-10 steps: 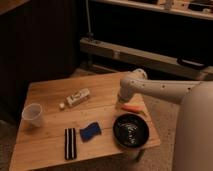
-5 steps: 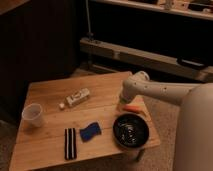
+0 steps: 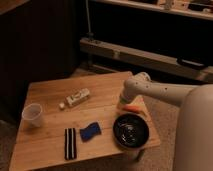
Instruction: Place the pepper in the ceramic cup
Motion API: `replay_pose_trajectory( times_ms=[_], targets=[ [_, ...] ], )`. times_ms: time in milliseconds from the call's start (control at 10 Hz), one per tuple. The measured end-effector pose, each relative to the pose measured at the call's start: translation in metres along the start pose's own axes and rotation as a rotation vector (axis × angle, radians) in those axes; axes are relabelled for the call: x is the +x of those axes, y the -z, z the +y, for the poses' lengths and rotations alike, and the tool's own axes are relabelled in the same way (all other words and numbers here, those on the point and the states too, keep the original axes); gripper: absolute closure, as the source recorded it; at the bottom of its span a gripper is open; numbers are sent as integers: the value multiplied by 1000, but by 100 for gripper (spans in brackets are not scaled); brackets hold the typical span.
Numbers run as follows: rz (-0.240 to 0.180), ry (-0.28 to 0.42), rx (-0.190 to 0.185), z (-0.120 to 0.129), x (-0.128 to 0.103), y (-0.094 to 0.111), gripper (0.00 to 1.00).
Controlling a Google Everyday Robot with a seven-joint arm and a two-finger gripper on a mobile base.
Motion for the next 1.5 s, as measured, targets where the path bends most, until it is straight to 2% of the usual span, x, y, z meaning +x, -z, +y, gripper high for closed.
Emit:
replay_pose_trajectory(
  times_ms=[400, 1100, 1500],
  targets=[
    [24, 2, -31, 2, 4, -12, 62],
    [36, 22, -68, 4, 7, -18, 60],
    [22, 45, -67, 3, 6, -17, 32]
  ],
)
